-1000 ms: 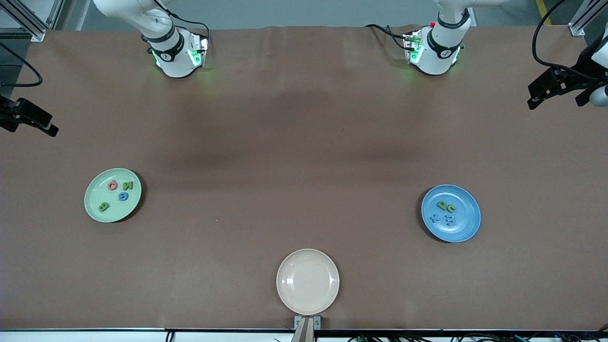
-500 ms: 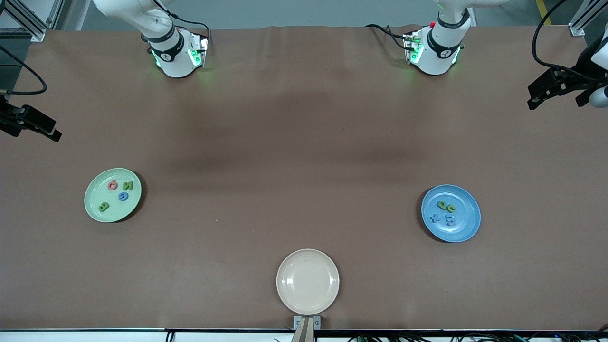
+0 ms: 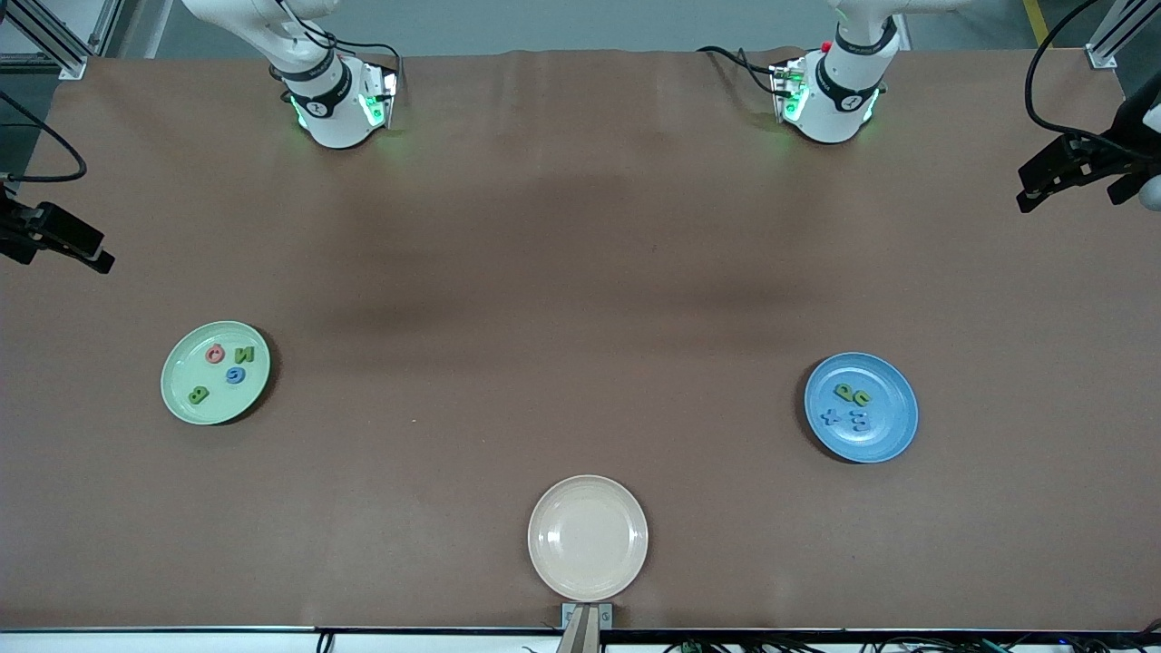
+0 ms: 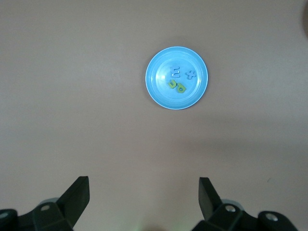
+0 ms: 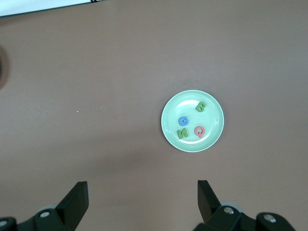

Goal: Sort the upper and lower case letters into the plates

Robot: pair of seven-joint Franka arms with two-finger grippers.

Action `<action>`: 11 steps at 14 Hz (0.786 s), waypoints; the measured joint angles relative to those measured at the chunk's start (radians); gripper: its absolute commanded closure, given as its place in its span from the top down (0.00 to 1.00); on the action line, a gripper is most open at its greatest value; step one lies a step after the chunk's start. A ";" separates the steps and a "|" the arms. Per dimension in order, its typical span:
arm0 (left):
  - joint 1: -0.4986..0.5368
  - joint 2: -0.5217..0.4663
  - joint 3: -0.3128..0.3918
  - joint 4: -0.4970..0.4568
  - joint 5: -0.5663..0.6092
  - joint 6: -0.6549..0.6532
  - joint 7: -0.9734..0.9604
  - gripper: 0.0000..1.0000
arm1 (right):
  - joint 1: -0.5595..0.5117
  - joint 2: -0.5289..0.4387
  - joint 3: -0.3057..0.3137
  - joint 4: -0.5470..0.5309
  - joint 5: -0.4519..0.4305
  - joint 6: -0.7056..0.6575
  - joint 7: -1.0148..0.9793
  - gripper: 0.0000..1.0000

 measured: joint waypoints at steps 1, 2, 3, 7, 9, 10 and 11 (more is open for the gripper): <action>0.000 0.000 0.000 0.000 0.000 0.000 0.000 1.00 | -0.001 0.000 0.002 0.002 0.000 0.000 0.000 1.00; 0.000 0.000 0.000 0.000 0.000 0.000 0.000 1.00 | -0.001 0.000 0.002 0.003 0.000 0.000 0.000 1.00; 0.000 0.000 0.000 0.000 0.000 0.000 0.000 1.00 | -0.001 0.000 0.002 0.003 0.000 0.000 0.000 1.00; -0.002 0.000 -0.004 -0.001 0.000 -0.001 0.000 1.00 | -0.004 0.000 0.003 0.006 0.000 0.000 0.001 1.00; -0.002 0.000 -0.008 -0.007 0.000 -0.004 0.000 1.00 | -0.007 0.000 0.003 0.014 0.000 0.000 0.001 1.00; -0.002 0.000 -0.010 -0.012 0.000 -0.006 0.000 1.00 | -0.008 0.000 0.003 0.017 0.000 0.000 0.001 1.00; -0.002 0.000 -0.012 -0.017 -0.005 -0.012 0.000 1.00 | -0.009 0.000 0.003 0.019 0.000 0.000 0.001 1.00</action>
